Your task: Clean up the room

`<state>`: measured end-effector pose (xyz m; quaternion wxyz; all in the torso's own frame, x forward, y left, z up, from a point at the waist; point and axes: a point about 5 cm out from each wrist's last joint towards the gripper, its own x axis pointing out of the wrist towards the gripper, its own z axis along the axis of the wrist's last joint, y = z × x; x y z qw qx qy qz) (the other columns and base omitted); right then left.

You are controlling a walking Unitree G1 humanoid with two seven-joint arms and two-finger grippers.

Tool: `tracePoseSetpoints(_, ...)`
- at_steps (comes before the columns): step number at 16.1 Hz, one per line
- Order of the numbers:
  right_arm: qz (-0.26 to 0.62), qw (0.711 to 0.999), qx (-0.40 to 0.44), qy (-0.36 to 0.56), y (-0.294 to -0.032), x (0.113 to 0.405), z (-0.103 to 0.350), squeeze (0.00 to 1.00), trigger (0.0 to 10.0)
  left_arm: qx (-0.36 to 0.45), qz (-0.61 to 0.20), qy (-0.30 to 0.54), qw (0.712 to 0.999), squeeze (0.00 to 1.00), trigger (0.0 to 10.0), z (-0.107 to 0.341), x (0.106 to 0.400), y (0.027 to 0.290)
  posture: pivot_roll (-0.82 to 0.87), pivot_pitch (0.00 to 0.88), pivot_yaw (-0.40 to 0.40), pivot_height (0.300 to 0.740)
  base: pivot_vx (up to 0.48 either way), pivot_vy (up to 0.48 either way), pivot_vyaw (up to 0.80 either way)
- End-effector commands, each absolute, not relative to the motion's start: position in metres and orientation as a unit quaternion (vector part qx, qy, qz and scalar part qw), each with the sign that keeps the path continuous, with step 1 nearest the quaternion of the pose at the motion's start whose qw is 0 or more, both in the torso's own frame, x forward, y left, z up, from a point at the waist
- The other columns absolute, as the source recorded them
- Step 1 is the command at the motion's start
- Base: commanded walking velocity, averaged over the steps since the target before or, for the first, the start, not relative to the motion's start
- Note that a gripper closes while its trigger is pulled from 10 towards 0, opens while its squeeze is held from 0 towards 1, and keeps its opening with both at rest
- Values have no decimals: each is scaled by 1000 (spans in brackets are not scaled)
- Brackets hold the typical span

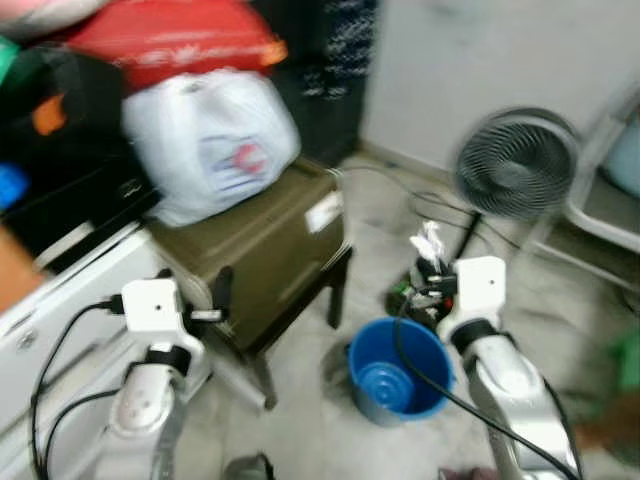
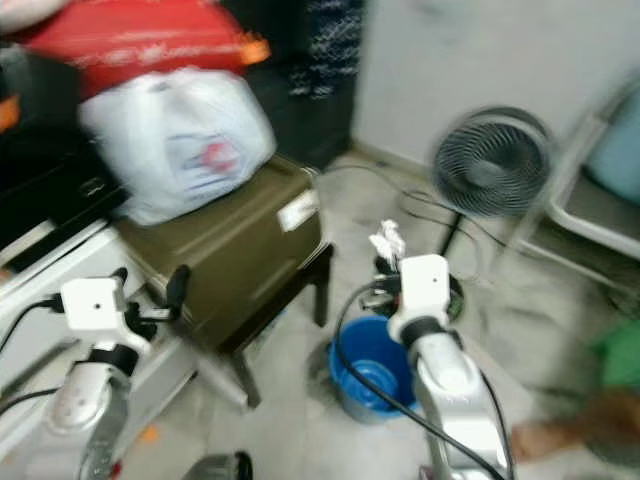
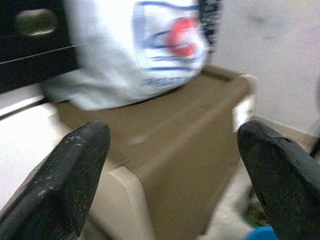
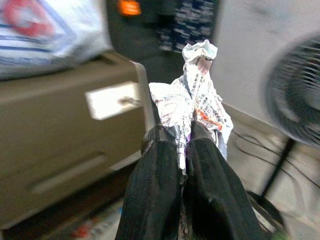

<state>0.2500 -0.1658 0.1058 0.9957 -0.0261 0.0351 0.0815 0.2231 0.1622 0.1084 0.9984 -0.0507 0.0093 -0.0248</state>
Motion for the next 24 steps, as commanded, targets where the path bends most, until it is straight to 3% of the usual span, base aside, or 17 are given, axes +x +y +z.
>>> tracePoseSetpoints(1,71,996,-21,43,-168,249,103,0,10000,-53,-37,10,998,0,10000,109,223,159,19,27,-31,740,0,0,-800)
tracePoseSetpoints(7,73,996,-18,46,-168,248,103,0,10000,-62,-55,9,996,0,10000,109,222,156,15,35,-31,740,0,0,-267)
tracePoseSetpoints(24,81,995,-16,47,-165,251,102,0,10000,-64,-61,9,996,0,10000,109,222,156,17,31,-28,740,312,0,0)
